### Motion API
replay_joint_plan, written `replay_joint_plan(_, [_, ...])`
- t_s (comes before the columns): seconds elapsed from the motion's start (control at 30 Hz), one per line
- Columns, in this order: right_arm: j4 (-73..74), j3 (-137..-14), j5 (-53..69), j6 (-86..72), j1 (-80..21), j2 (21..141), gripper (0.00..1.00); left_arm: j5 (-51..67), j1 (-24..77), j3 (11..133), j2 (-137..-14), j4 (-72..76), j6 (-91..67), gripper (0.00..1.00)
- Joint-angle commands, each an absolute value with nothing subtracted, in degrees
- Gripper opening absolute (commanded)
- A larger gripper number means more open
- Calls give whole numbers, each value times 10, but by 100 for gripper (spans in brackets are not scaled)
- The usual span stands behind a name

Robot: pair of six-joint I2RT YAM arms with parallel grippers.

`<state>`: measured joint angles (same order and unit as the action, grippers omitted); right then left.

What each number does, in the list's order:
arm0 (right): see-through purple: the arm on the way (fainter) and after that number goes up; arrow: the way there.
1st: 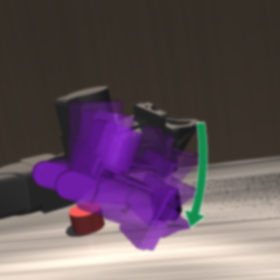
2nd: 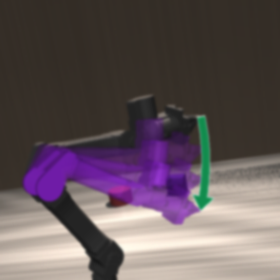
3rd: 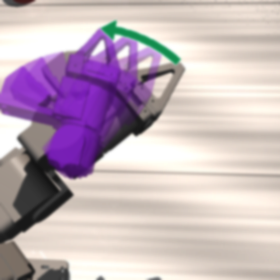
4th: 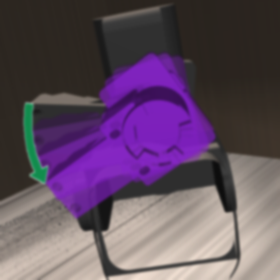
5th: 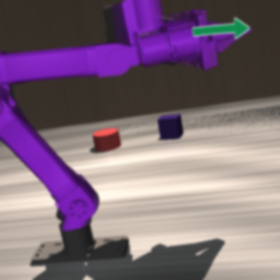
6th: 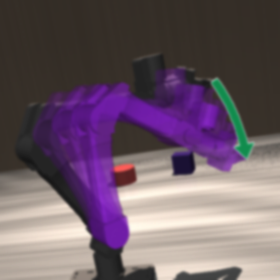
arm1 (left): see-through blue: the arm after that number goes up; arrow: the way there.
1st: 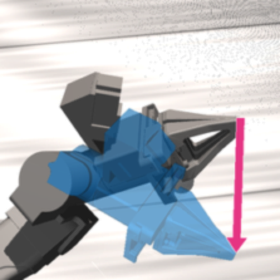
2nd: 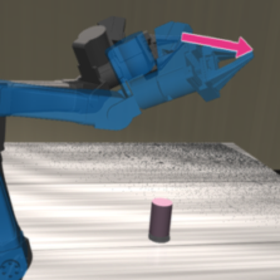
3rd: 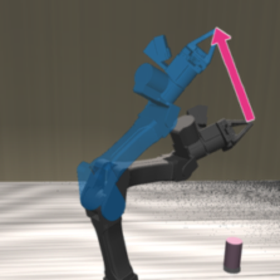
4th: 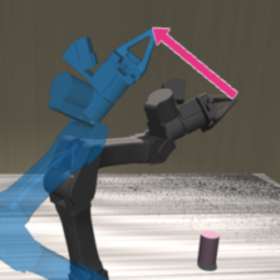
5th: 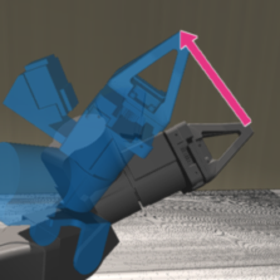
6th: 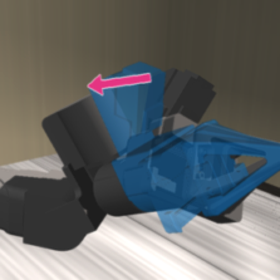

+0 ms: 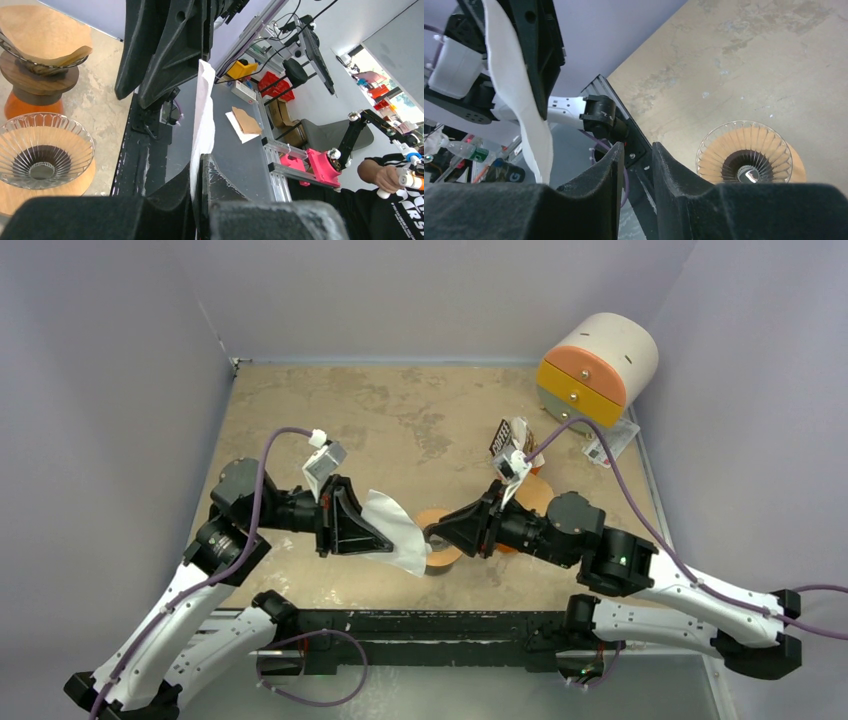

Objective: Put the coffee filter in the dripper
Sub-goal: Place the coffee filter in the coffee dripper.

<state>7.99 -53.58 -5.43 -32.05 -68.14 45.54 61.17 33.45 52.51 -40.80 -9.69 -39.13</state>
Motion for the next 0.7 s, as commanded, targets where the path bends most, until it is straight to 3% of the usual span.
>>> replay_joint_plan(0.0, [67,-527,-39,-310,-682,421,31,624,336,553,-403,-97,-368,0])
replay_joint_plan(0.33, [16,-529,88,-294,-682,391,31,635,336,566,-400,-110,-357,0])
replay_joint_plan(0.47, [-9,-532,124,-298,-682,407,38,635,336,569,-398,-112,-358,0])
replay_joint_plan(0.67, [-45,-536,141,-308,-682,430,39,635,336,570,-395,-115,-358,0])
